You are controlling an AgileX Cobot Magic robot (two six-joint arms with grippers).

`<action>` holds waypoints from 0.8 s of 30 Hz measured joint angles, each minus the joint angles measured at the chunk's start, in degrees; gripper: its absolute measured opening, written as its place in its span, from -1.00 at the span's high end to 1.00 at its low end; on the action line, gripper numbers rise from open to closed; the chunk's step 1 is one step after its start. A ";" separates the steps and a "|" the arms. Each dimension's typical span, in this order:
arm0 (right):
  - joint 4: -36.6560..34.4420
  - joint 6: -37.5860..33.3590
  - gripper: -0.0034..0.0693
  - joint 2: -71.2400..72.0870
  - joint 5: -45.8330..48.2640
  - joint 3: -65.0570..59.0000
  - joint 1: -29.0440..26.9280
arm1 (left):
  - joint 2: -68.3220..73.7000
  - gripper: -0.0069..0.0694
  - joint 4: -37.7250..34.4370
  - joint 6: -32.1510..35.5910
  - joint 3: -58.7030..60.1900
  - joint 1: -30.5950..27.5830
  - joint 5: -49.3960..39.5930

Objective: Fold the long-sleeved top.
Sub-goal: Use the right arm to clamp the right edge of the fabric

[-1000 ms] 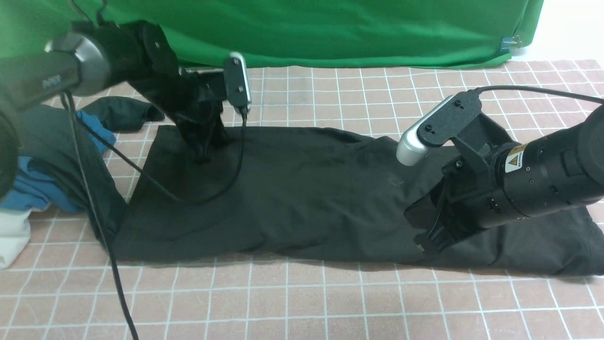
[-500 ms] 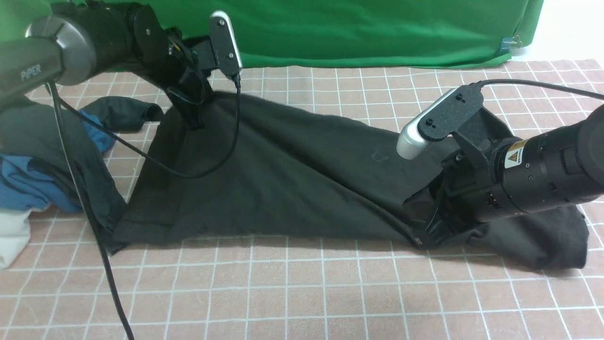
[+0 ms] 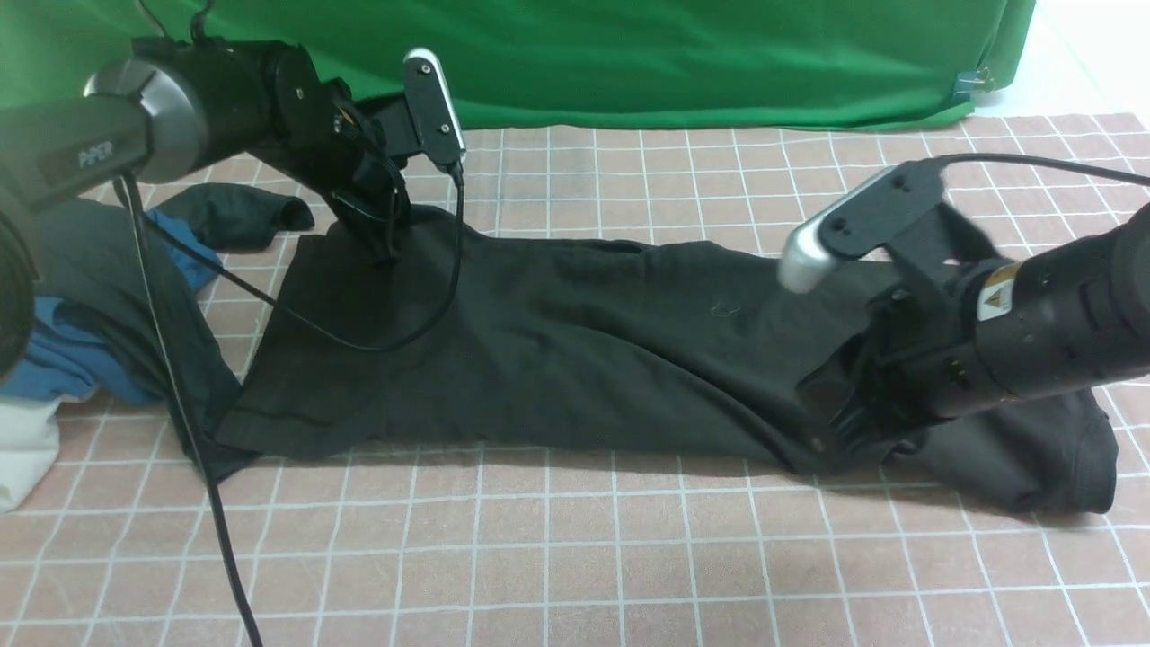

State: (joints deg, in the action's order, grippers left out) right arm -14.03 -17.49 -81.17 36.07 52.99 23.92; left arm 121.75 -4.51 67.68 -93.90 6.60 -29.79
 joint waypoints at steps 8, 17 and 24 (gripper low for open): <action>1.15 6.32 -0.15 0.00 5.43 0.00 -14.83 | -6.29 -0.50 0.39 -19.24 0.00 0.00 -3.71; 1.38 12.78 -0.57 -2.61 9.09 1.27 -30.16 | -20.24 0.74 -2.41 -29.87 1.72 2.58 -12.97; 2.21 13.56 -0.87 -12.48 7.58 4.26 -31.89 | -33.59 0.78 -6.07 -31.38 20.17 8.71 -7.25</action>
State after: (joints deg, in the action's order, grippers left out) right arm -11.83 -3.94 -93.65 43.65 57.25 -7.97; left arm 88.16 -10.59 36.30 -73.73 15.31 -37.04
